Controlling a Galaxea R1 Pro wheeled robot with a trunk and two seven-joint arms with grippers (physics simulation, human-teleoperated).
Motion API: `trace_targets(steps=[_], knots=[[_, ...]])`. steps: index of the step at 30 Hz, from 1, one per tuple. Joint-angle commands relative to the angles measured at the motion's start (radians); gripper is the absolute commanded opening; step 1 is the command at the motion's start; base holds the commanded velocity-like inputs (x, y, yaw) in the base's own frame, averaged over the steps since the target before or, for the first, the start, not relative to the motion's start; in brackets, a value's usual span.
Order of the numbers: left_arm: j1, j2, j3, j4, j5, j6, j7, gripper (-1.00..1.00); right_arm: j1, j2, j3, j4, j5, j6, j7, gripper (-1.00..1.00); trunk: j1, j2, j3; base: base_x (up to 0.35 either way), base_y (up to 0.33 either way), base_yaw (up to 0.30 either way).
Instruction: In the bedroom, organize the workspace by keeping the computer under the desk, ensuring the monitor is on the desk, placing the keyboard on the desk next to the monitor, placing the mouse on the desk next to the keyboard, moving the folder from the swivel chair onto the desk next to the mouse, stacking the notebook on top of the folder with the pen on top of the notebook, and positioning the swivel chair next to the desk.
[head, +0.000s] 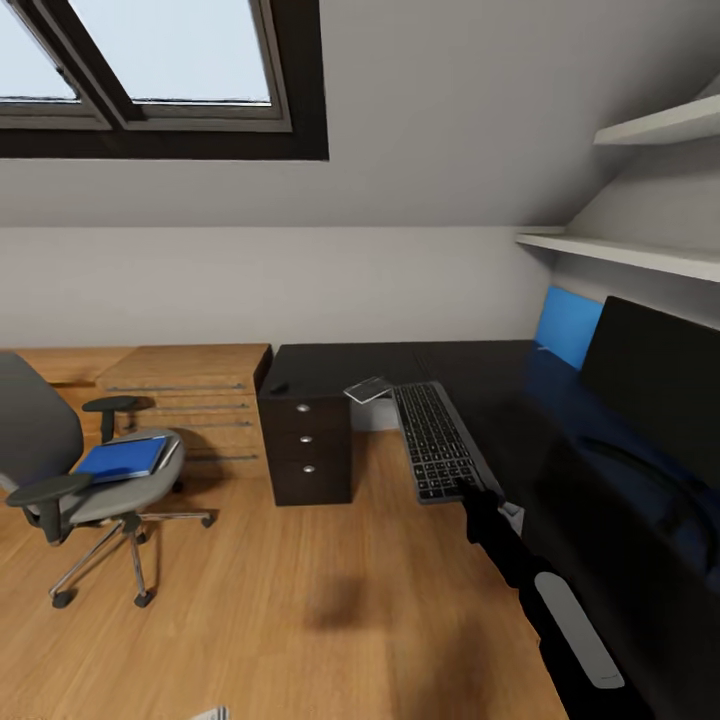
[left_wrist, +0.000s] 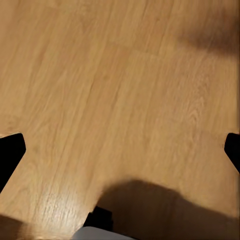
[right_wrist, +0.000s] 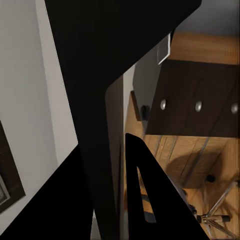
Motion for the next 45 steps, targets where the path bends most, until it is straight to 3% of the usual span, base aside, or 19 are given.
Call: trace_targets(steps=[1,16,24,31,45], knots=[[0.0,0.002,-0.007,-0.003,0.007,0.004,0.009,1.0,-0.001,-0.001,0.001,0.002,-0.01,0.001,0.004,-1.0,-0.004,0.006,0.002,-0.259,-0.254,0.0],[0.0,0.003,-0.004,-0.003,0.008,0.004,0.009,1.0,-0.001,-0.002,-0.005,0.016,-0.008,-0.003,0.005,-1.0,-0.062,0.111,0.049,-0.246,-0.247,0.0],[0.0,0.005,-0.005,-0.003,0.008,-0.067,0.009,1.0,-0.001,0.002,-0.01,0.074,-0.008,-0.008,0.005,-1.0,-0.062,0.111,0.049,-0.001,-0.118,0.0],[0.0,0.005,-0.005,-0.003,0.009,-0.074,0.009,1.0,-0.002,-0.001,-0.025,0.142,-0.006,-0.008,0.005,-1.0,-0.062,0.111,0.049,0.115,-0.262,0.0],[0.0,0.004,-0.008,-0.003,0.006,-0.075,0.007,1.0,-0.003,-0.019,-0.027,0.163,-0.005,-0.007,0.003,-1.0,-0.062,0.111,0.049,0.005,-0.298,0.0]])
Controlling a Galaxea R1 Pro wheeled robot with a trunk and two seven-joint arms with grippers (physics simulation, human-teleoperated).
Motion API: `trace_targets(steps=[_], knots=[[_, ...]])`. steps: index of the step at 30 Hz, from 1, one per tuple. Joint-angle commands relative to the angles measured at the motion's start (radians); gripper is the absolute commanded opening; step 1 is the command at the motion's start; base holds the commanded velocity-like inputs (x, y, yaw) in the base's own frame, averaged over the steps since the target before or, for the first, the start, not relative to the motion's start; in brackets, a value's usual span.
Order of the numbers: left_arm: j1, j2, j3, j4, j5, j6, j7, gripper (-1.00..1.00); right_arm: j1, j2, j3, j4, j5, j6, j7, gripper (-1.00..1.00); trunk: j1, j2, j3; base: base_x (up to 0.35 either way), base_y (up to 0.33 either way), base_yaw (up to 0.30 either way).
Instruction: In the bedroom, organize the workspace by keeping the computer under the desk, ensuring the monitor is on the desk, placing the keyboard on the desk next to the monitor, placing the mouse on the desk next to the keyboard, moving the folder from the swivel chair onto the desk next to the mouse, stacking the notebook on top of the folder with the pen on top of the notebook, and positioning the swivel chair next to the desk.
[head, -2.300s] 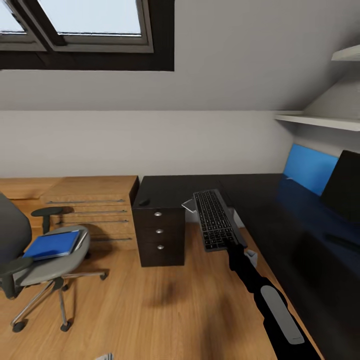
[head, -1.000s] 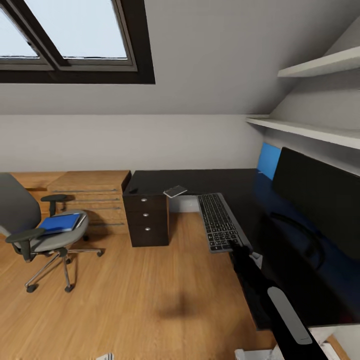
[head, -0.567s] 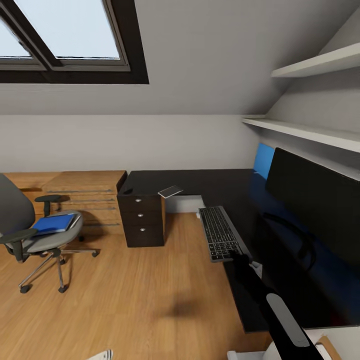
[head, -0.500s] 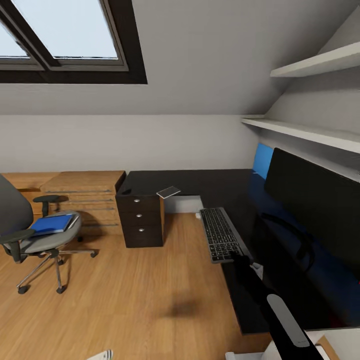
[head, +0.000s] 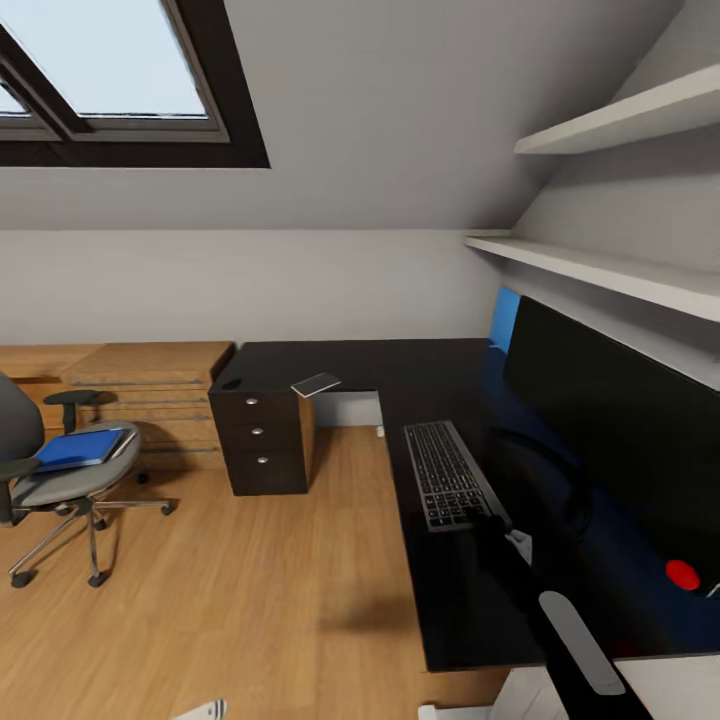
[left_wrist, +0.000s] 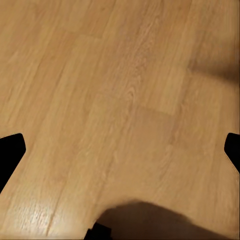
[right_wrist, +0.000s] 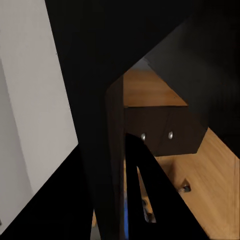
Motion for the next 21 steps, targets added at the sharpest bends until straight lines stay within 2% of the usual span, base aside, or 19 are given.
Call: trace_targets(steps=[1,9,16,21], knots=[[0.0,0.002,-0.007,-0.001,0.009,-0.002,0.007,1.0,-0.001,-0.002,0.001,0.003,-0.011,0.002,0.005,-1.0,0.0,-0.001,-0.001,0.0,-0.3,0.0],[0.0,0.002,-0.006,-0.001,0.01,0.0,0.005,1.0,-0.001,-0.004,0.0,0.004,-0.011,0.0,0.003,-1.0,0.0,-0.001,-0.001,0.0,-0.276,0.0],[0.0,0.003,-0.004,-0.003,0.01,0.003,0.004,1.0,-0.001,-0.001,-0.013,0.004,-0.013,0.0,0.003,-1.0,0.0,-0.001,-0.001,0.005,-0.041,0.0],[0.0,0.003,-0.002,-0.003,0.011,0.003,0.004,1.0,-0.001,0.001,-0.029,0.016,-0.013,-0.002,0.003,-1.0,0.0,-0.001,-0.001,0.137,-0.003,0.0]])
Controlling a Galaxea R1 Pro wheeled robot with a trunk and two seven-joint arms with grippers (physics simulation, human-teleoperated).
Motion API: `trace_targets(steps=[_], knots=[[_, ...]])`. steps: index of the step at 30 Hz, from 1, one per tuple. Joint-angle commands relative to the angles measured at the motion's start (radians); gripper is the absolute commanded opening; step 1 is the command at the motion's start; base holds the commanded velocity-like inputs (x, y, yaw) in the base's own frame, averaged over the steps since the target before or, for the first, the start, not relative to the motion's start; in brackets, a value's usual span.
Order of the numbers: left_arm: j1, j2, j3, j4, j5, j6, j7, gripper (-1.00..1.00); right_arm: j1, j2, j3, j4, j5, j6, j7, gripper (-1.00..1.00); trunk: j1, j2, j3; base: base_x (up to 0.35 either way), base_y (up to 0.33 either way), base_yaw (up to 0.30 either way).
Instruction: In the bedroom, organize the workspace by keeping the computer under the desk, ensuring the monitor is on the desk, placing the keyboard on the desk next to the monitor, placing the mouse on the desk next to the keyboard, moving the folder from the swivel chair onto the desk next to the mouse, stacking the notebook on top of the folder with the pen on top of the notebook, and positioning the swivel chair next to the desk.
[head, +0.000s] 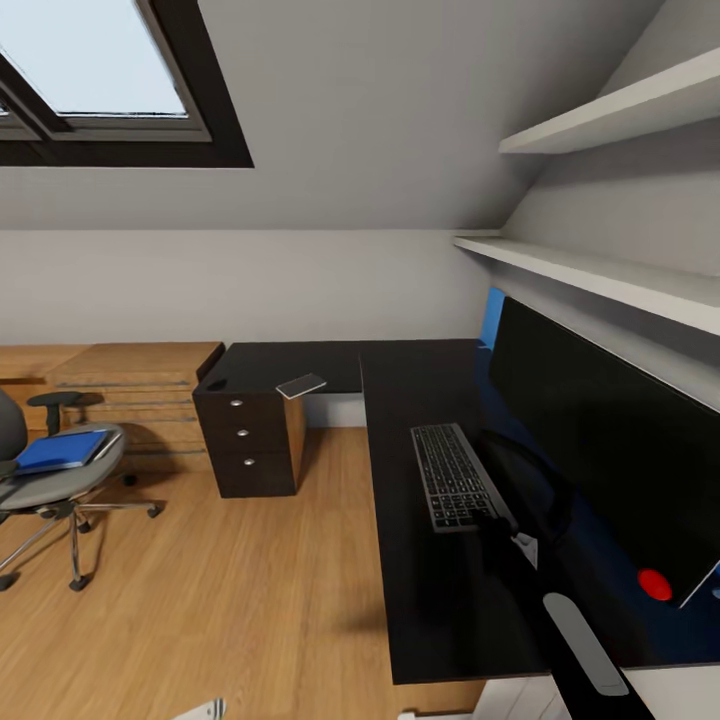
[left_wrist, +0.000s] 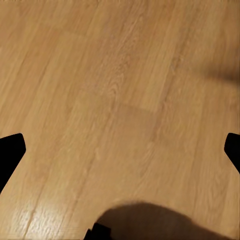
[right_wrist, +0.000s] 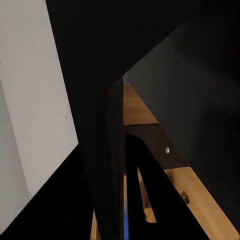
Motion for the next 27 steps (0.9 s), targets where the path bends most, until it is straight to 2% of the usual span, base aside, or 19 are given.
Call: trace_targets(steps=[1,27], knots=[[0.0,0.001,-0.006,-0.001,0.009,-0.002,0.008,1.0,-0.001,0.0,-0.002,0.002,-0.01,0.005,0.004,-1.0,0.0,-0.001,-0.001,0.073,-0.001,0.0],[0.0,0.003,-0.003,-0.001,0.009,-0.004,0.008,1.0,-0.001,0.003,-0.005,0.022,-0.012,-0.016,0.003,-1.0,0.0,-0.001,-0.001,0.055,-0.021,0.0]])
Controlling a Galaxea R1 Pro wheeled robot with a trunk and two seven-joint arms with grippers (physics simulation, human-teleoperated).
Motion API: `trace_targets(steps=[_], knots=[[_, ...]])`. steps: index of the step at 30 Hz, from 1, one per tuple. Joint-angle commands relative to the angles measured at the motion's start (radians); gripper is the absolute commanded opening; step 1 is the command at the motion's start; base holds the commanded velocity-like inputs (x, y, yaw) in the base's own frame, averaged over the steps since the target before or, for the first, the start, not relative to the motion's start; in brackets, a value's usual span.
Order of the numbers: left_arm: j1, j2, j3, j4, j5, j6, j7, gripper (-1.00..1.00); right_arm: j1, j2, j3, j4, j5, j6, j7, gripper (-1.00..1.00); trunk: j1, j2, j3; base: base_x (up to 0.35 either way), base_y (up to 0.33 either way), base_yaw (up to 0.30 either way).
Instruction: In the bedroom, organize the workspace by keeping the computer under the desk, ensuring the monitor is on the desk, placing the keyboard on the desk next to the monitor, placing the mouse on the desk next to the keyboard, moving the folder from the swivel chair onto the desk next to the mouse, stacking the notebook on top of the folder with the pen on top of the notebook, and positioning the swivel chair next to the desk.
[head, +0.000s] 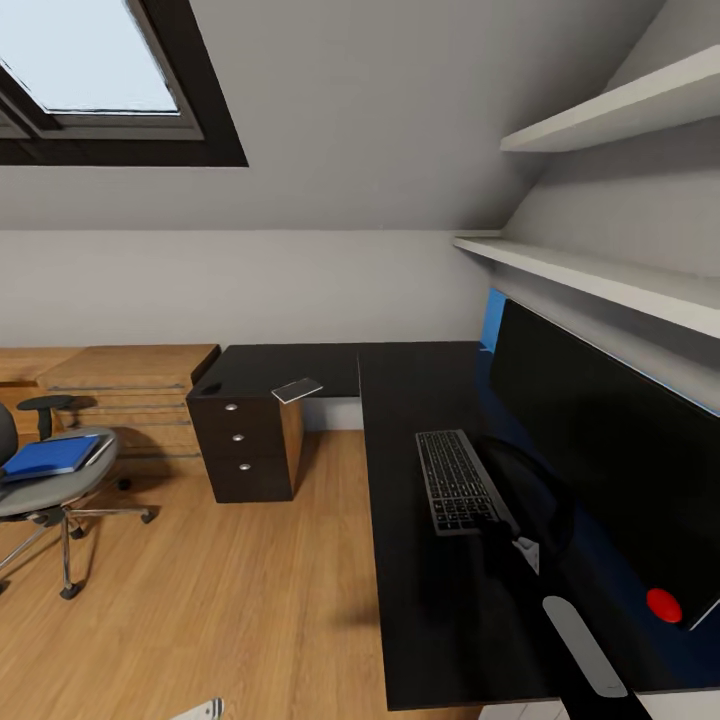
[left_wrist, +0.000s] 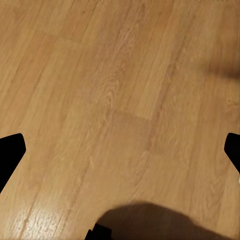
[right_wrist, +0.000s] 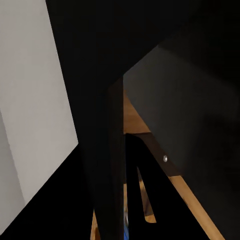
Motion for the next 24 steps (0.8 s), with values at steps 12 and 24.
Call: trace_targets(steps=[12,24], knots=[[0.0,0.001,-0.006,-0.001,0.01,0.0,0.009,1.0,-0.001,0.0,-0.002,0.0,-0.008,0.005,0.004,-1.0,0.0,-0.001,-0.001,0.015,-0.02,0.0],[0.0,0.001,-0.007,-0.001,0.01,-0.002,0.009,1.0,-0.001,-0.001,-0.002,-0.001,-0.007,0.006,0.004,1.0,0.0,-0.001,-0.001,0.0,0.0,0.0]])
